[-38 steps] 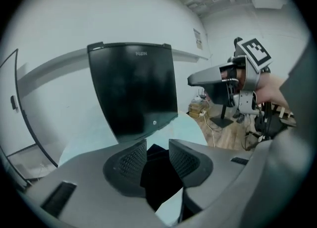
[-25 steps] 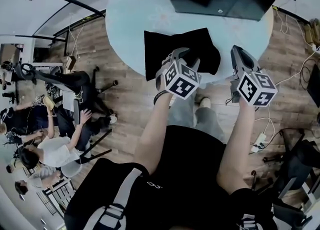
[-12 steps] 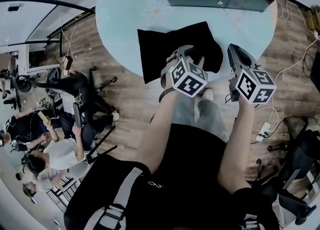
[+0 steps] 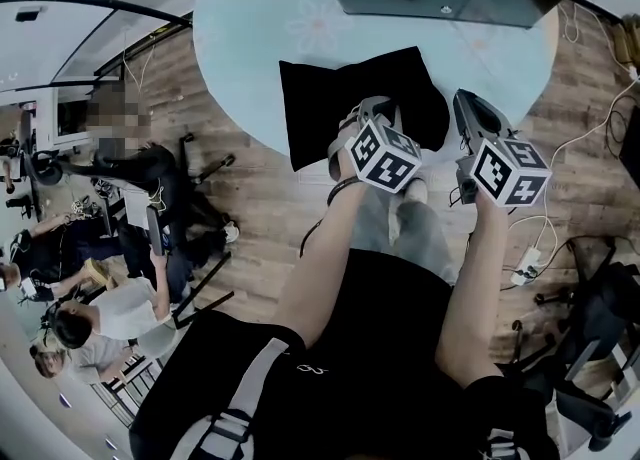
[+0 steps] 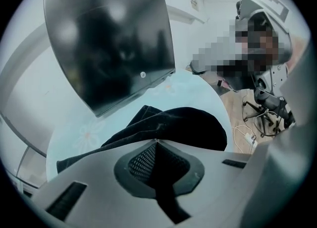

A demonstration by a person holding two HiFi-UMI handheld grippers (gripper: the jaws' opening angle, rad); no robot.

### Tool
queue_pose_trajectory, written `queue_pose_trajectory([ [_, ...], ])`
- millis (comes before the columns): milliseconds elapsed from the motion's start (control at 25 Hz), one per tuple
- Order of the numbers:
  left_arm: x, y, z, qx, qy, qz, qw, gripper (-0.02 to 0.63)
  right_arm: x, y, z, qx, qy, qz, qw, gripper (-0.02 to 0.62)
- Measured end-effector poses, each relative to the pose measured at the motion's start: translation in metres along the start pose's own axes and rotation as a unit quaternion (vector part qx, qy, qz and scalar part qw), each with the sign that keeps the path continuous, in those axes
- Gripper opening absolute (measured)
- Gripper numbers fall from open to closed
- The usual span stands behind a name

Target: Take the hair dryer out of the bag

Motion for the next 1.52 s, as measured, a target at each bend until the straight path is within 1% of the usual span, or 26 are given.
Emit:
queue_pose_trajectory([
  [160, 0.005, 0.002, 0.001, 0.012, -0.014, 0.003, 0.9998, 0.0, 0.001, -0.002, 0.001, -0.001, 0.001, 0.0, 1.0, 0.0],
  [240, 0.007, 0.0, 0.0, 0.011, -0.021, 0.017, 0.9996, 0.003, 0.004, -0.001, 0.003, -0.001, 0.001, 0.0, 1.0, 0.0],
  [280, 0.007, -0.001, -0.002, 0.01, -0.023, 0.028, 0.9993, 0.078, 0.006, 0.0, 0.003, -0.001, 0.001, 0.0, 1.0, 0.0],
  [320, 0.007, -0.003, -0.003, 0.007, -0.023, 0.038, 0.999, 0.177, 0.007, 0.0, 0.004, -0.001, 0.001, 0.0, 1.0, 0.0],
  [360, 0.006, -0.004, -0.005, 0.002, -0.024, 0.045, 0.9987, 0.198, 0.007, 0.001, 0.005, -0.002, 0.001, 0.001, 1.0, 0.0],
  [440, 0.002, -0.004, -0.008, -0.011, -0.02, 0.045, 0.9988, 0.198, 0.008, -0.001, 0.005, -0.005, 0.0, 0.005, 1.0, 0.0],
  [520, -0.003, -0.005, -0.009, -0.019, -0.01, 0.036, 0.9991, 0.198, 0.01, -0.003, 0.005, -0.008, -0.002, 0.011, 1.0, 0.0],
  [600, -0.006, -0.003, -0.008, -0.019, -0.004, 0.021, 0.9996, 0.196, 0.012, -0.004, 0.005, -0.01, -0.003, 0.015, 1.0, 0.0],
  [640, -0.007, -0.002, -0.008, -0.019, -0.002, 0.008, 0.9998, 0.179, 0.013, -0.004, 0.006, -0.01, -0.003, 0.016, 1.0, 0.0],
  [680, -0.007, 0.0, -0.008, -0.021, -0.001, -0.006, 0.9998, 0.105, 0.013, -0.004, 0.006, -0.01, -0.002, 0.016, 1.0, 0.0],
  [720, -0.008, 0.002, -0.008, -0.022, 0.001, -0.017, 0.9996, 0.054, 0.013, -0.004, 0.007, -0.01, -0.001, 0.017, 1.0, 0.0],
  [760, -0.008, 0.003, -0.008, -0.021, 0.0, -0.021, 0.9995, 0.051, 0.012, -0.005, 0.008, -0.011, 0.001, 0.017, 1.0, 0.0],
  [880, -0.009, 0.003, -0.009, -0.016, -0.007, -0.017, 0.9997, 0.041, 0.01, -0.008, 0.009, -0.013, 0.007, 0.017, 1.0, 0.0],
  [960, -0.007, 0.003, -0.009, -0.01, -0.012, -0.015, 0.9998, 0.008, 0.008, -0.006, 0.01, -0.011, 0.01, 0.013, 1.0, 0.0],
  [1160, -0.001, 0.006, -0.008, 0.007, -0.025, -0.002, 0.9997, 0.006, 0.004, -0.003, 0.008, -0.007, 0.014, 0.004, 1.0, 0.0],
  [1280, 0.009, 0.012, -0.006, 0.017, -0.039, -0.006, 0.9991, 0.006, 0.0, -0.002, 0.008, -0.003, 0.018, 0.002, 1.0, 0.0],
  [1400, 0.022, 0.025, -0.002, 0.032, -0.053, -0.017, 0.9979, 0.006, -0.003, -0.005, 0.009, 0.005, 0.025, 0.019, 1.0, 0.0],
  [1520, 0.034, 0.039, 0.001, 0.05, -0.062, -0.033, 0.9962, 0.006, -0.006, -0.011, 0.011, 0.02, 0.044, 0.041, 0.998, 0.0],
])
Point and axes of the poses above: the fingertips, and each gripper's own axes: x backward along the fingers, y to its left, z out of its underside, the point moved 10 cm from there along x, backward along the fingers, and after that the axes turned 7 degrees about -x, right-handed, at the moved point
